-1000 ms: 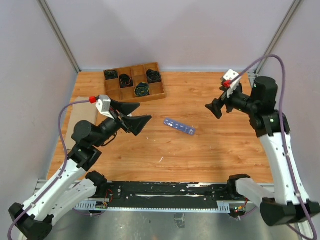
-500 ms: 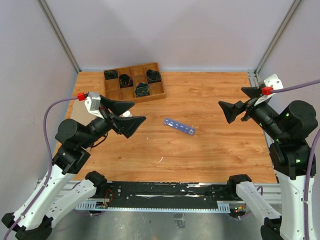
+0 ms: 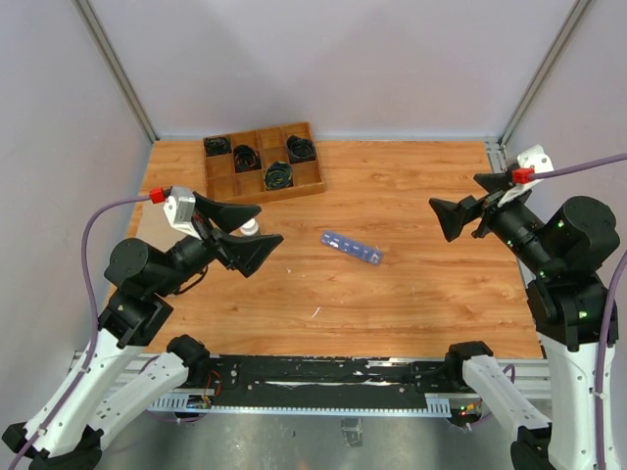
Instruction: Sort the pills into containers
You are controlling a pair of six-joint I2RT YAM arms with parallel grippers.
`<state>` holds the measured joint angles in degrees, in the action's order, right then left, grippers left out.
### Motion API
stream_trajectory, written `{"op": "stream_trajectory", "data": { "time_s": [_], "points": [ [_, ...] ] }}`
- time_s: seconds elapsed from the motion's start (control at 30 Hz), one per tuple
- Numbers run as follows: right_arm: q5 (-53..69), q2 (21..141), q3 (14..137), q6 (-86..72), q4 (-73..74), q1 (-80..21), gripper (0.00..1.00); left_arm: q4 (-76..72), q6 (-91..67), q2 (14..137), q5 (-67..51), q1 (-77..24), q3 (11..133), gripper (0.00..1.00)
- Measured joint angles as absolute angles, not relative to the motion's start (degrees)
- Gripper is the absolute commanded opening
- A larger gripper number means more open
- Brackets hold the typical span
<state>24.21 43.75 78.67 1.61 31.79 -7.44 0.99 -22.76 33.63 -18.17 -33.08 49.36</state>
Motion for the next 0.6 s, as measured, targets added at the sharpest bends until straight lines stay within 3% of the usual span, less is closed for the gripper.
{"op": "stream_trajectory", "data": {
  "time_s": [0.6],
  "points": [
    [27.03, 42.92, 77.82, 2.37, 31.79, -7.42, 0.99, 1.15, -22.48, 32.51, -19.16, -33.08, 46.85, 0.99]
  ]
}}
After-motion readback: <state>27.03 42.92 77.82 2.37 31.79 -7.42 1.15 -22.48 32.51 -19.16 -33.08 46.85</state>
